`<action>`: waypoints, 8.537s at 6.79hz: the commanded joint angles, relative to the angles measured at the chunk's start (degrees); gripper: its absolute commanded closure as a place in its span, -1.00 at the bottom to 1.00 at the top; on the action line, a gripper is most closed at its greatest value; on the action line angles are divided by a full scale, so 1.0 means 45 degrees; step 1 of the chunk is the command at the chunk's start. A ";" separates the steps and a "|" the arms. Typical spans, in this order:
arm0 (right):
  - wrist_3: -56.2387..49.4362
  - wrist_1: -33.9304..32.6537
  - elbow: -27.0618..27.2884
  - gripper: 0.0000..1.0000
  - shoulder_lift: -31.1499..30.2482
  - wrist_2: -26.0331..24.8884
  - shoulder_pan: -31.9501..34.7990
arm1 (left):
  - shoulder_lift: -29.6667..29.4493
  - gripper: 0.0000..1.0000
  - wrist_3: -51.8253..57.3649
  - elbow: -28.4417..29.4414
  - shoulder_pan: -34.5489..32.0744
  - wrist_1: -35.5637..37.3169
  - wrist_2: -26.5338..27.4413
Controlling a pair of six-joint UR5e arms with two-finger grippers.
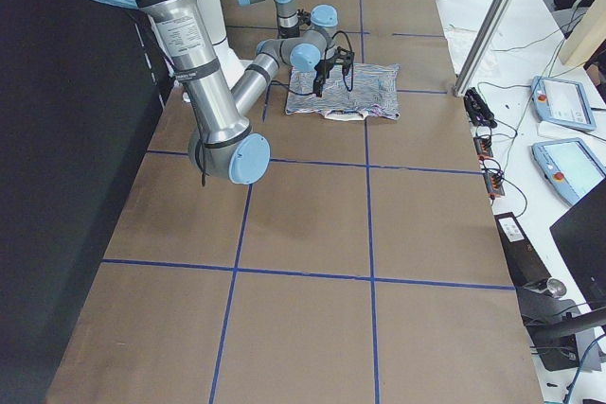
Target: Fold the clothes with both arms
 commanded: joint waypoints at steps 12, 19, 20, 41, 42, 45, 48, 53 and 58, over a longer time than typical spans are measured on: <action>0.8145 -0.1275 -0.1919 -1.00 0.1015 -0.3157 -0.3195 | 0.0035 1.00 0.0021 -0.0632 -0.0033 0.0025 -0.0029; 0.8126 -0.1294 -0.1979 1.00 0.1015 -0.3139 -0.3195 | 0.0015 1.00 0.0002 -0.0671 -0.0071 0.0025 -0.0029; 0.8126 -0.1275 -0.1998 1.00 0.1035 -0.3158 -0.3195 | 0.0015 1.00 0.0021 -0.0671 -0.0072 0.0006 -0.0029; 0.7132 -0.0475 0.1049 1.00 0.0058 -0.4701 -0.3591 | 0.1305 1.00 -0.0018 -0.2881 0.0580 0.0319 -0.0283; 0.6878 0.0280 0.0662 1.00 0.0136 -0.4701 -0.3219 | 0.1111 1.00 0.0002 -0.2840 0.0051 0.0241 -0.0321; 0.6778 0.1206 -0.0416 1.00 0.0682 -0.4682 -0.2631 | 0.0836 1.00 -0.0115 -0.2840 -0.0597 -0.0109 -0.0361; 0.6507 0.1186 -0.0475 1.00 0.0800 -0.4623 -0.2241 | 0.0681 1.00 -0.0037 -0.2452 -0.1063 -0.0305 -0.0380; 0.2723 0.3976 -0.8616 -1.00 0.4863 -0.2697 0.1876 | -0.1801 -1.00 0.2755 0.4738 -0.6396 -0.5558 -0.1689; 0.0053 0.2894 -0.7668 -1.00 0.4592 -0.0855 0.3168 | -0.0029 -1.00 0.5008 0.2089 -0.7156 -0.4823 -0.3911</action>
